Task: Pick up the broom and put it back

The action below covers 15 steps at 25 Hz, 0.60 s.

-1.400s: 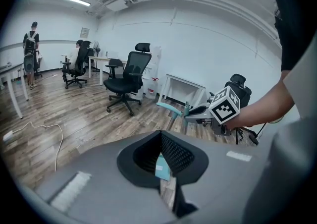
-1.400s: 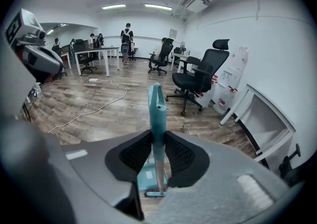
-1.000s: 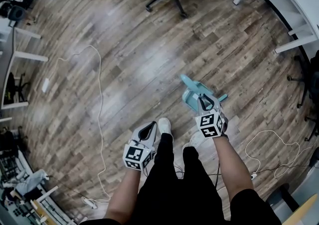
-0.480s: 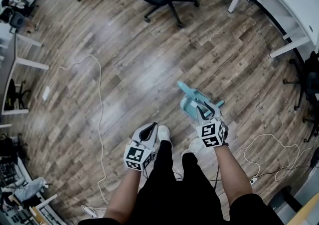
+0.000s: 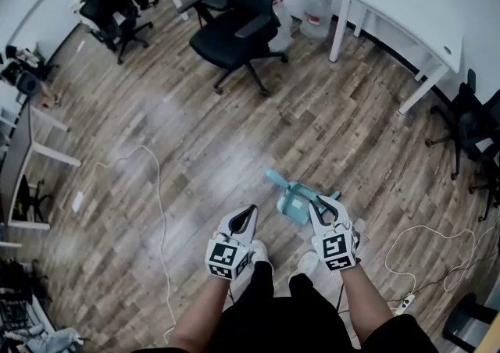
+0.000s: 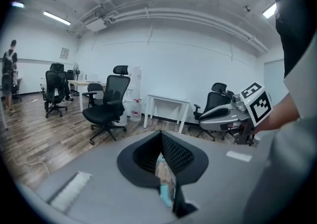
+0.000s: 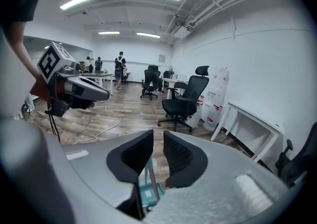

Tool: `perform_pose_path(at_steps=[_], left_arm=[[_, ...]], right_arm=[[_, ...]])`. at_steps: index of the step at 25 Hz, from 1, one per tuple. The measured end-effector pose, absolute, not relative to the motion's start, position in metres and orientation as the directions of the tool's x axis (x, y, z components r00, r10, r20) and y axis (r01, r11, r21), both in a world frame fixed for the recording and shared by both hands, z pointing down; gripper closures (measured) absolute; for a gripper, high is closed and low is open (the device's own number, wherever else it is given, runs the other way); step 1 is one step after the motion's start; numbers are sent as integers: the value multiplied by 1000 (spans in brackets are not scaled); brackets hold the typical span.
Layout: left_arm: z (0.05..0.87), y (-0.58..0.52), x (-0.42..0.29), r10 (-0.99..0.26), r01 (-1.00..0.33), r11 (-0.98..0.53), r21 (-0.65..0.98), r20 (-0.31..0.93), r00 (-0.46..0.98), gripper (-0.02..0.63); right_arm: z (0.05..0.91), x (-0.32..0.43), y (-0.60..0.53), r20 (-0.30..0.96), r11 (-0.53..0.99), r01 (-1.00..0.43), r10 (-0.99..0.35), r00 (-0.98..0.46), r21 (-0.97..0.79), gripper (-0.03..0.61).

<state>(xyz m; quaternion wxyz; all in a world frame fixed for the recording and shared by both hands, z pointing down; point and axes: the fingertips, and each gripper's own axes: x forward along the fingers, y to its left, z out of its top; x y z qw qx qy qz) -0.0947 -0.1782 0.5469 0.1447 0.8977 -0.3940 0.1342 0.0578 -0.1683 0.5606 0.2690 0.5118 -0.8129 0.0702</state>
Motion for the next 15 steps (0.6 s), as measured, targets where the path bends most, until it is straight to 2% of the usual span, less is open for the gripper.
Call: perform_pose_path(at_steps=[4,15], left_arm=[[517,-188,-80,-672,-741,-662,110,350,652,598],[425,-210,-64,-681,-694,-716,78,141,719,598]], right_arm=[[518,66,-162,428,419,-889,-849,-311,184,571],[407,73,-174,191,333,-932,-933,-303,146,577]])
